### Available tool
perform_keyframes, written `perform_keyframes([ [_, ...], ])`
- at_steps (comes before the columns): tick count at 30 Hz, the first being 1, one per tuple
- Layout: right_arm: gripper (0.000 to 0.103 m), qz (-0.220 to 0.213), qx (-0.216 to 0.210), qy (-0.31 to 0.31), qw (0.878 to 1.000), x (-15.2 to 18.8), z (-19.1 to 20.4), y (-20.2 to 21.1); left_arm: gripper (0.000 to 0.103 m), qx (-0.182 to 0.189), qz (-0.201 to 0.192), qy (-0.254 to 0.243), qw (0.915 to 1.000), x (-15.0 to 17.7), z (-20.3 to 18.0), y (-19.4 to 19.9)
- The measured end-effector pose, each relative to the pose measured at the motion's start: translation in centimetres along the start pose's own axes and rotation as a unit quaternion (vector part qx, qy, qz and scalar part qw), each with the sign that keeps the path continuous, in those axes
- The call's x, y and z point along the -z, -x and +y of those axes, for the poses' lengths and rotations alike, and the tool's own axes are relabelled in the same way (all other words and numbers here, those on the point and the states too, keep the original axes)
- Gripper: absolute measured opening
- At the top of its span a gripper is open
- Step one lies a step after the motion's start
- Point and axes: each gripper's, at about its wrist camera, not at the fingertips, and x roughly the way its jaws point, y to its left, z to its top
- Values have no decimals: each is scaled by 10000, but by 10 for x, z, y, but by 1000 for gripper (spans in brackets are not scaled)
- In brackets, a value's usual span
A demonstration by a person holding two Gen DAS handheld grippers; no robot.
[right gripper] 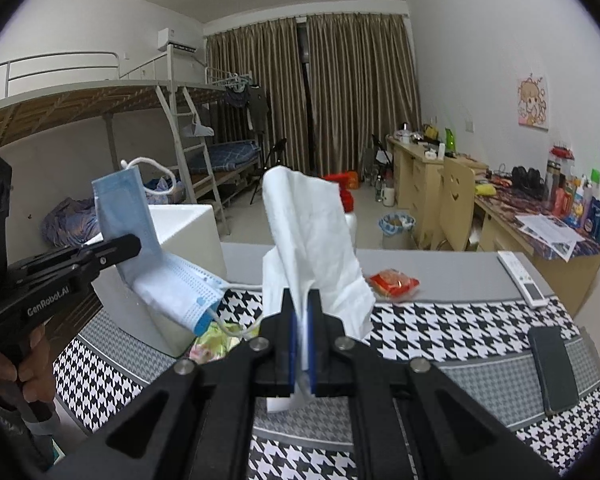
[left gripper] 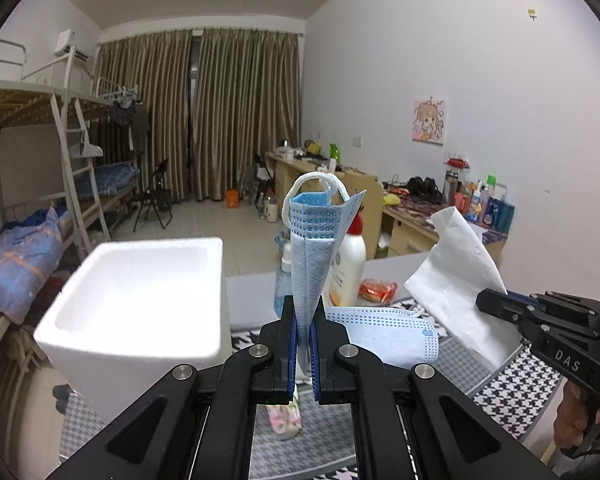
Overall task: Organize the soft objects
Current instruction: 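Lift the mask and tissue and carry both over the white foam box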
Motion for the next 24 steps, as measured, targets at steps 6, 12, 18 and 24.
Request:
perform_keyframes([
  [6, 7, -104, -5, 59, 9999, -13, 7, 2, 6, -145, -172, 29, 9997, -10, 6, 3],
  [12, 7, -184, -138, 140, 9996, -22, 16, 1, 6, -332, -240, 89, 9991, -17, 10, 3],
  [18, 7, -247, -248, 200, 9992, -34, 26, -4, 6, -561, -390, 76, 9976, -23, 15, 11],
  [24, 7, -263, -435, 403, 9979, -44, 44, -11, 6, -857, -471, 129, 9951, -31, 29, 15],
])
